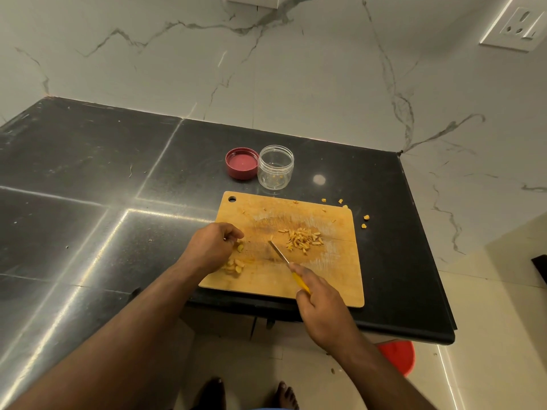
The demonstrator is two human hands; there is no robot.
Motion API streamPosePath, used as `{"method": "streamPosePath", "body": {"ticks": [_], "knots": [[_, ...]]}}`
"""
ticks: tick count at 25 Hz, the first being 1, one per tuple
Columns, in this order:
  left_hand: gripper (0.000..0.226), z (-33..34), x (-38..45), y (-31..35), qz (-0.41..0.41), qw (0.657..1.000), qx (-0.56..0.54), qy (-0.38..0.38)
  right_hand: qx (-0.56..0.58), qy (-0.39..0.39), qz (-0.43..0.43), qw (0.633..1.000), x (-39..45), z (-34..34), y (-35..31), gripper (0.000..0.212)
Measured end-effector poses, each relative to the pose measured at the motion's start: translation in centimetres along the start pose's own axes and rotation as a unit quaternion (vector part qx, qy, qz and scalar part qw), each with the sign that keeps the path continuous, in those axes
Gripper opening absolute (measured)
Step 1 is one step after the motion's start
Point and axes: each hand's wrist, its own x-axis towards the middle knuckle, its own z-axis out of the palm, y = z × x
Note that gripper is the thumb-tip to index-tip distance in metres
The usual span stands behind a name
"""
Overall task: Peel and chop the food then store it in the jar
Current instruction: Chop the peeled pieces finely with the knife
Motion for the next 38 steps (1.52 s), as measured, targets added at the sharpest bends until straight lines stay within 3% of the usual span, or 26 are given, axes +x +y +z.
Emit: {"method": "streamPosePath", "body": {"ticks": [5, 12, 15, 19, 23, 28, 36, 38], "knots": [[0.021, -1.2, 0.2, -0.4, -0.014, 1.0, -0.011, -0.002, 0.01, 0.051, 0.04, 0.998, 0.3, -1.0, 0.9, 0.051], [0.019, -2.2, -0.8, 0.1, 0.03, 0.983, 0.055, -0.171, 0.081, 0.021, 0.02, 0.996, 0.0, 0.1, 0.4, 0.05], [0.027, -2.2, -1.0, 0.4, 0.042, 0.975, 0.1, -0.192, 0.072, 0.01, 0.027, 0.997, -0.1, 0.1, 0.0, 0.049], [0.017, -2.0, -1.0, 0.6, 0.062, 0.968, 0.148, -0.191, 0.073, 0.009, 0.025, 0.997, -0.3, 0.1, -0.2, 0.049], [0.009, -1.9, -1.0, 0.7, 0.059, 0.981, 0.101, -0.157, 0.081, 0.002, 0.029, 0.996, -0.3, 0.2, -0.1, 0.049], [0.014, -0.9, -0.7, 1.8, 0.047, 0.993, 0.05, -0.095, 0.094, 0.019, 0.044, 0.994, -0.4, 0.0, -0.1, 0.047], [0.011, 1.8, 0.3, 3.6, 0.025, 0.997, 0.042, -0.052, -0.006, -0.016, 0.021, 1.0, 1.5, -0.4, -0.8, 0.047], [0.011, 2.0, 0.3, 3.6, 0.032, 0.997, 0.061, -0.044, -0.03, 0.01, 0.029, 0.999, 1.7, -0.8, -0.7, 0.048]]}}
